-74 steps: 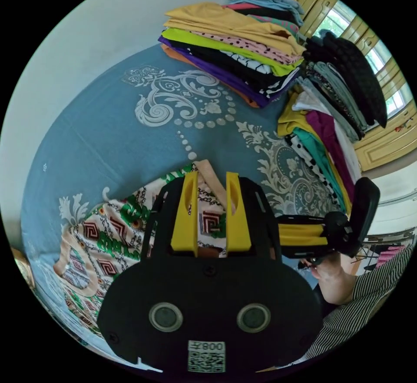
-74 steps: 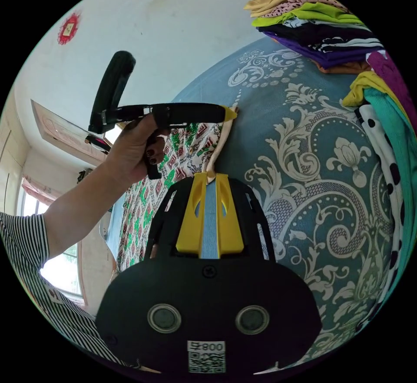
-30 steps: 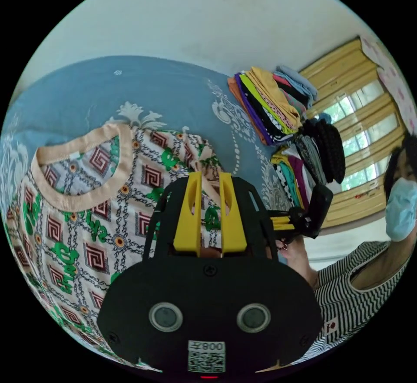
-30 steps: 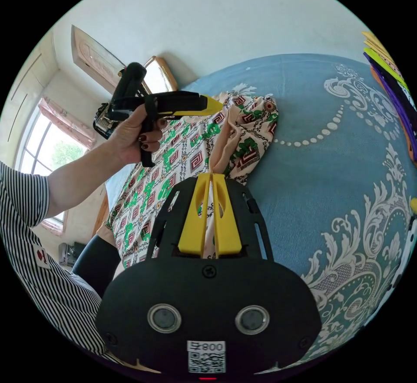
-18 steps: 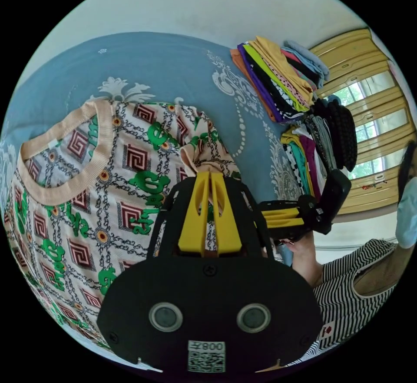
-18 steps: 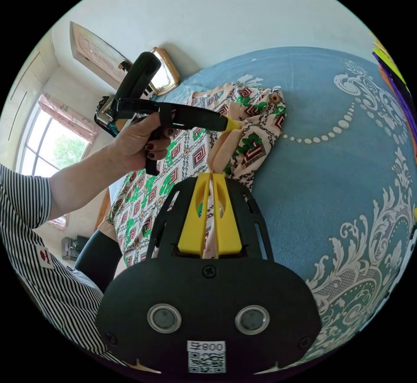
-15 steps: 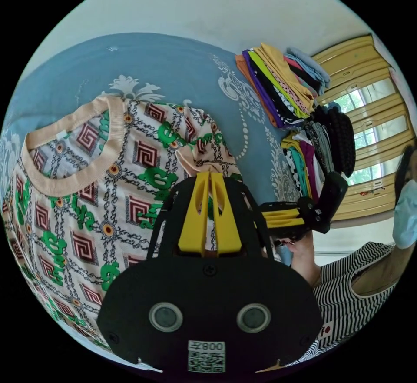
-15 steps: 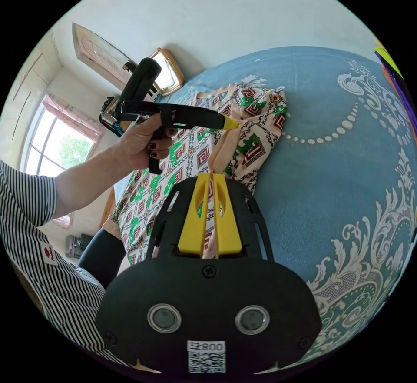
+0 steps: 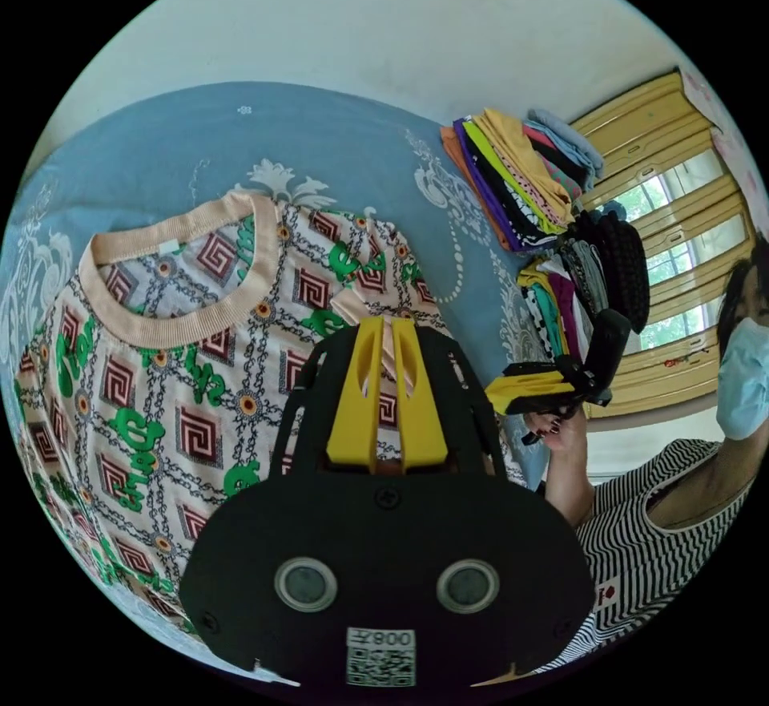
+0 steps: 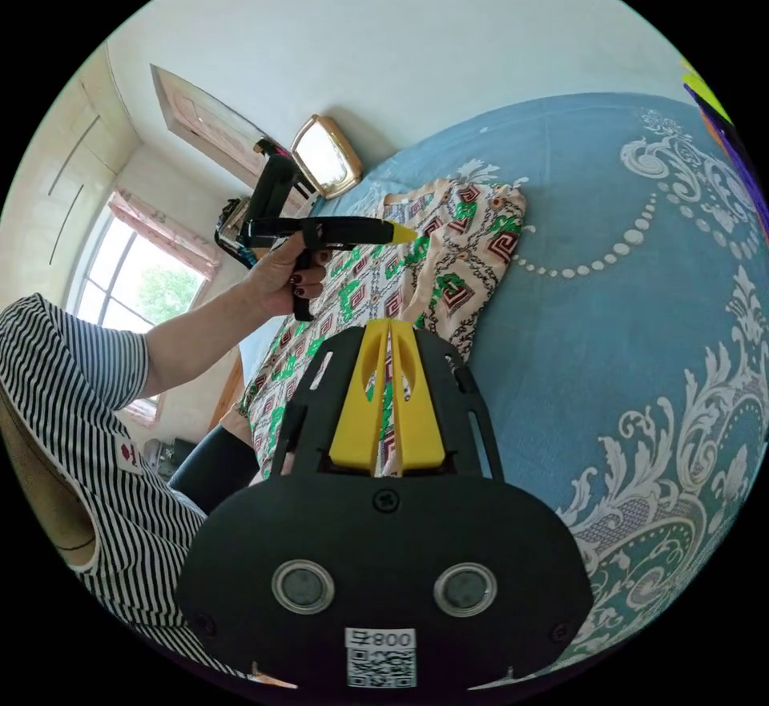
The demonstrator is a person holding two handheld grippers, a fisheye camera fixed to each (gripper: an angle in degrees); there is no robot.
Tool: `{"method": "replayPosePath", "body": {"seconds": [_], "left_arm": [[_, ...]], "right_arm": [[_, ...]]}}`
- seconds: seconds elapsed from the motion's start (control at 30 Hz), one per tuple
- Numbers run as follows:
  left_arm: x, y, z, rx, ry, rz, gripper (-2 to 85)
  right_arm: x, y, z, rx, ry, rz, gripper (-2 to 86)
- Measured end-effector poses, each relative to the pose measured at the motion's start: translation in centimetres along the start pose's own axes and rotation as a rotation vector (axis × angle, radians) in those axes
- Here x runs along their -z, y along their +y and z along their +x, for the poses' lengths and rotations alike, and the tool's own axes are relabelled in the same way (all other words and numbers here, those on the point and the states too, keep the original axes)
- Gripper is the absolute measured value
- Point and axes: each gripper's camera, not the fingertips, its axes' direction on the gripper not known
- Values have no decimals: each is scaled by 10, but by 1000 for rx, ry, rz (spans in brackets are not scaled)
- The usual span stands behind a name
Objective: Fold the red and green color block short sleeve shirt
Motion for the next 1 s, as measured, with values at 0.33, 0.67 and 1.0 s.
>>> {"method": "replayPosePath", "body": {"seconds": [0.33,0.67,1.0], "left_arm": [[-29,-46,36,-135,-94,-68,3],[-10,-40,47,-148,-145,-53,2],[56,6,51,-168,-109,35,2]], "right_arm": [[8,4,9,-103,131,-67,1],[45,12,11,-140,88,-53,0],[106,18,-4,-123,44,15,0]]}}
